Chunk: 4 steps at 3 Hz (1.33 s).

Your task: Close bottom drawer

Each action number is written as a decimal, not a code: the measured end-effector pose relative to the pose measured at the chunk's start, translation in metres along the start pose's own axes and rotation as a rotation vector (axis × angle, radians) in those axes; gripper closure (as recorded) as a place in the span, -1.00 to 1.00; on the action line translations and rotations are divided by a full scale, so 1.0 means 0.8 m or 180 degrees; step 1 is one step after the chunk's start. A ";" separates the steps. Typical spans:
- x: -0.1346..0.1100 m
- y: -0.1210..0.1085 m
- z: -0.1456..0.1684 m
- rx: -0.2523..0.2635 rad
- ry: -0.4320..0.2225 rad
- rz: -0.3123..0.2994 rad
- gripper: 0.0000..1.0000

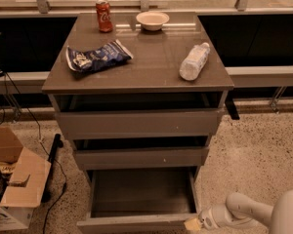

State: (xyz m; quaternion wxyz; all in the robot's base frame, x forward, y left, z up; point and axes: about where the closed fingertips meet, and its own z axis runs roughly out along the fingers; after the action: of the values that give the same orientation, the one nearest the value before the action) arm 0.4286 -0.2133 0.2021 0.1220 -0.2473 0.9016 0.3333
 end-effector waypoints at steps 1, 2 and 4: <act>0.000 0.000 0.000 0.0001 -0.0001 0.0000 1.00; -0.004 -0.004 0.006 0.0050 -0.0057 -0.0014 1.00; -0.026 -0.022 0.023 0.0103 -0.0255 -0.0022 0.61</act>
Offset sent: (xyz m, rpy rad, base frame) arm 0.0258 0.0049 -0.0183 -0.0274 -0.1105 -0.0695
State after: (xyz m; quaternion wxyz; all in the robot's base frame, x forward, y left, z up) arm 0.4564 -0.2051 0.1865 0.1632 -0.2349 0.9004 0.3279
